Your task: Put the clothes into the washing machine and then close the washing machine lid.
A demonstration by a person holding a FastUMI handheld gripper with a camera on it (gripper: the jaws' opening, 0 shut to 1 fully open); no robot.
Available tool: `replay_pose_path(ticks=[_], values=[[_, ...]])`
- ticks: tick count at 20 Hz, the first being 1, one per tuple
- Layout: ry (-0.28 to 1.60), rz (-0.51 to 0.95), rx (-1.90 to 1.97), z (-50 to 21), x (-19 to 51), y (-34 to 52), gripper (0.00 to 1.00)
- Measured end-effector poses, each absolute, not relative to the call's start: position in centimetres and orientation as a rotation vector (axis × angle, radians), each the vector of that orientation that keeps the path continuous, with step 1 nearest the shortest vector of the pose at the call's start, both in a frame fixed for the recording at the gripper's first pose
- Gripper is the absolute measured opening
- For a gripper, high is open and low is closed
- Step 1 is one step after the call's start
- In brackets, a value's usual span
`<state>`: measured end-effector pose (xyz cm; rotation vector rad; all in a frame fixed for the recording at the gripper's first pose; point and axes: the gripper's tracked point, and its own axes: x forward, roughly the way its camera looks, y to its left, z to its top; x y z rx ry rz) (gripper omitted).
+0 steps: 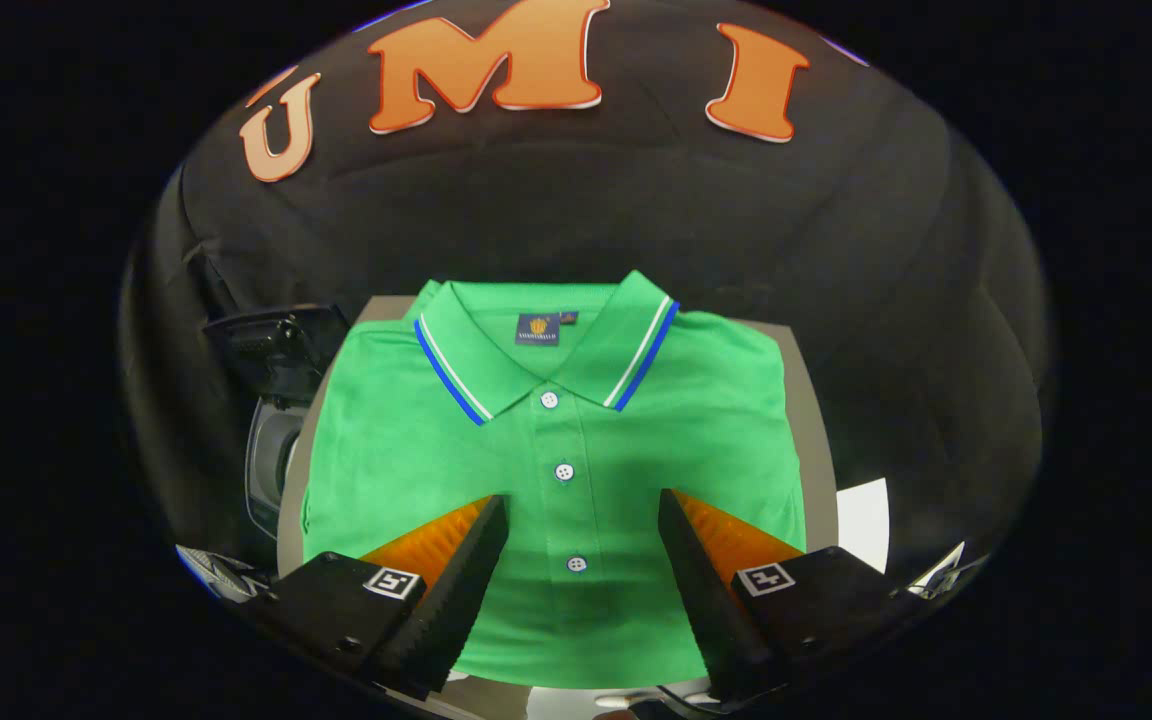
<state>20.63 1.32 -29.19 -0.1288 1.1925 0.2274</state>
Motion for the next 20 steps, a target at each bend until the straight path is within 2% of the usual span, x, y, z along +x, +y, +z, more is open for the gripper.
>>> replay_pose_path(ticks=[8, 11, 14, 17, 18, 20], values=[[1.33, 0.276, -0.163, -29.2, 20.6, 1.9, 0.99], [1.324, 0.323, -0.197, -29.3, 20.4, 2.2, 0.84], [1.298, 0.307, -0.199, -29.1, 20.5, 2.5, 0.59], [1.251, 0.281, -0.241, -29.2, 20.7, 2.4, 0.18], [1.228, 0.268, -0.247, -29.4, 20.7, 2.5, 0.11], [1.13, 0.27, -0.246, -28.8, 20.6, 2.3, 0.09]])
